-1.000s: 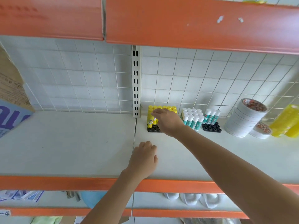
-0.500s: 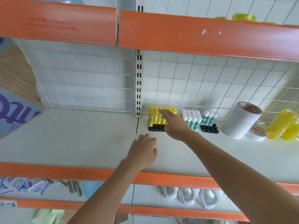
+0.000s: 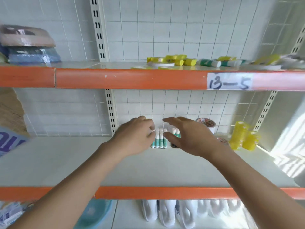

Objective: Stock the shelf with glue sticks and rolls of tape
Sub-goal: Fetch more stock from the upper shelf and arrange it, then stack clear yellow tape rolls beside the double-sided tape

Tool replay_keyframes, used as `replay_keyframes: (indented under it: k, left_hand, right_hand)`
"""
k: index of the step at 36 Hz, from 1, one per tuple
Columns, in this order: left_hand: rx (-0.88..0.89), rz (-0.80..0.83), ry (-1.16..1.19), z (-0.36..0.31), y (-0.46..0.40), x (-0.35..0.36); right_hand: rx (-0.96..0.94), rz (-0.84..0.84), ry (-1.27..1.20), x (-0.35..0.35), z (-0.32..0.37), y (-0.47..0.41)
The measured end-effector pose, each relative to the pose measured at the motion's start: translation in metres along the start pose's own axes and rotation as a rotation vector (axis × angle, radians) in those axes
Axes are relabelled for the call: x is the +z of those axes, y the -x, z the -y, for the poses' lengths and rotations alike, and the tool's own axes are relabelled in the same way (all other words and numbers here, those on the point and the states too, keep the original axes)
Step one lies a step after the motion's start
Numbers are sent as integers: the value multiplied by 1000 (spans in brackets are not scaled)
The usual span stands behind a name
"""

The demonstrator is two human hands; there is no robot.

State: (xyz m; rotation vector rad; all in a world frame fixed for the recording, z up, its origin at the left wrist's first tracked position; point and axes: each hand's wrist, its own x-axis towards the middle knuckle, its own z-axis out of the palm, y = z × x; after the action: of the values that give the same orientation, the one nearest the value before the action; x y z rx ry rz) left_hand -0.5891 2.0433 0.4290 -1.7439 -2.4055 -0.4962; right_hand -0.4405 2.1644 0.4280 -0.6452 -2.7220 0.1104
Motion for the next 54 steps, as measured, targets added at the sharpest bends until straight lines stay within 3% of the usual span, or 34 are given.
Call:
replay_keyframes:
  k: [13,19,23,27,33,41,46,49,54]
  left_hand:
    - [205,-145,231,-100,-10,-111]
    - [177,-268,151,-104,-43,-144]
    - [100,-317,20,-84,-78,-152]
    - [42,-230,-99,-56,-110,-155]
    - [-44,-58,-171,-17,-128,-159]
    - [-53,-18,-143,6,-130,-167]
    - [44,-8,37,3,-112,-171]
    - [77,102,182,2,-92,-174]
    - [56,194,201,4,-79,-180]
  right_hand:
    - [-38,-314,-72,-124,-28,62]
    - [-49,-451,-93,-164,-40,43]
    - [2,-427,-61,-176,-47,15]
    - [21,-346,-15,-175,-48,-21]
    - [-9,-49,100,-169,-37,-79]
    - [-39,232,235,-162,-16,-130]
    - [-59,225,168,-153,-14,-136]
    - [-113,135,27,-152,-16,-126]
    - [-188,119,-190,-157,-13,-104]
